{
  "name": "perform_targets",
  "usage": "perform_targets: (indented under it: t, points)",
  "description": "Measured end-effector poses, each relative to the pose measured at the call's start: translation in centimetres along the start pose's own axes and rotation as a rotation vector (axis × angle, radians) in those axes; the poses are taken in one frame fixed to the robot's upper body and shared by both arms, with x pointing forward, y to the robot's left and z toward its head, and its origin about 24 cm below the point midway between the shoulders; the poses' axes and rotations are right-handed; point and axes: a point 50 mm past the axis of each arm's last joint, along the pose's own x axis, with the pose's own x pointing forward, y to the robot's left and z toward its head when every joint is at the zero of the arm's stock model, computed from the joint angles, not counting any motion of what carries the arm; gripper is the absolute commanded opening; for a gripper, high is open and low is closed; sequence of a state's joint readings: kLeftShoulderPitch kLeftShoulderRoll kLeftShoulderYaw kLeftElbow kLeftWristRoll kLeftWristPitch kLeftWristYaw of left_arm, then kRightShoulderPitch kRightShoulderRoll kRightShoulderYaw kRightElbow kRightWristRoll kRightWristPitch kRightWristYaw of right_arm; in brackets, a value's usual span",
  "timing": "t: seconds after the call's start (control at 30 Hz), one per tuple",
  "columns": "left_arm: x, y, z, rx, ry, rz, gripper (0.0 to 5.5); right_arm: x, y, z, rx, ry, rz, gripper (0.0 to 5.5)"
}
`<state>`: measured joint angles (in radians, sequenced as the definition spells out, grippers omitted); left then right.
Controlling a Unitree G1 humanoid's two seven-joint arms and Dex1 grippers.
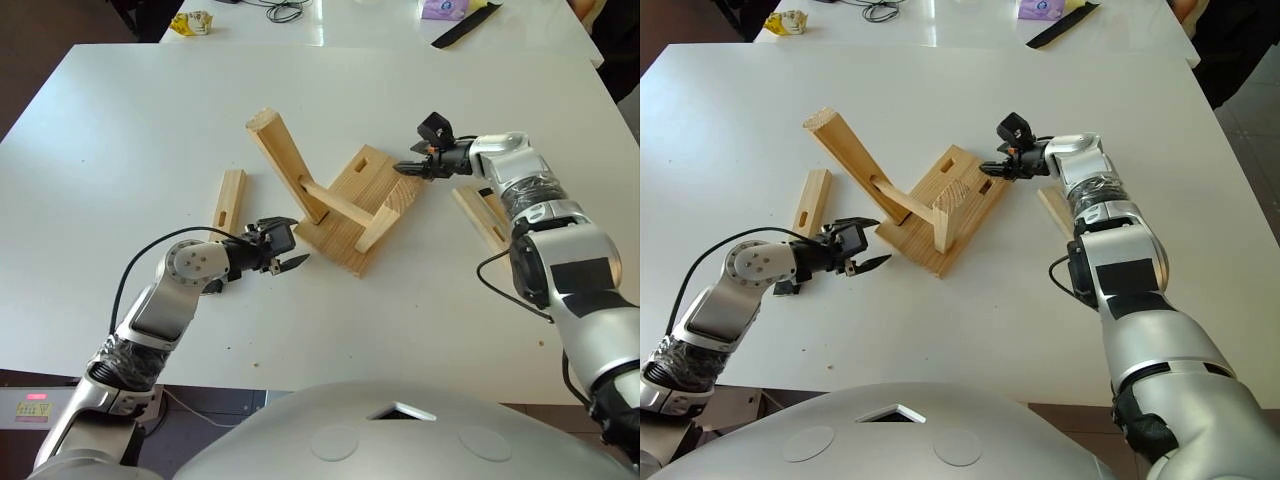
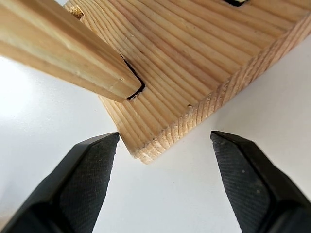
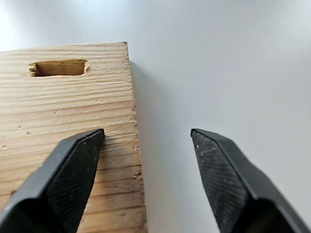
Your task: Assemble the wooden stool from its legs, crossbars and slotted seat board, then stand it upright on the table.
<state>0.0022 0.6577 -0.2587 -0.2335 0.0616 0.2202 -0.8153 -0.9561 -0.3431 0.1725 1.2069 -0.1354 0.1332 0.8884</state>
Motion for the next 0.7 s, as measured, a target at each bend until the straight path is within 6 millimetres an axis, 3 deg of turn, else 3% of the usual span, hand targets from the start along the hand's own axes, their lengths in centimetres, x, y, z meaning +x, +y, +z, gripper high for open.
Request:
perform_targets:
  t: [0.7]
  points:
    - [1.3,0.1,0.2,-0.059,-0.004,0.118,3.50,-2.5,0.2,0.4,-0.685,0.118,0.101,3.31]
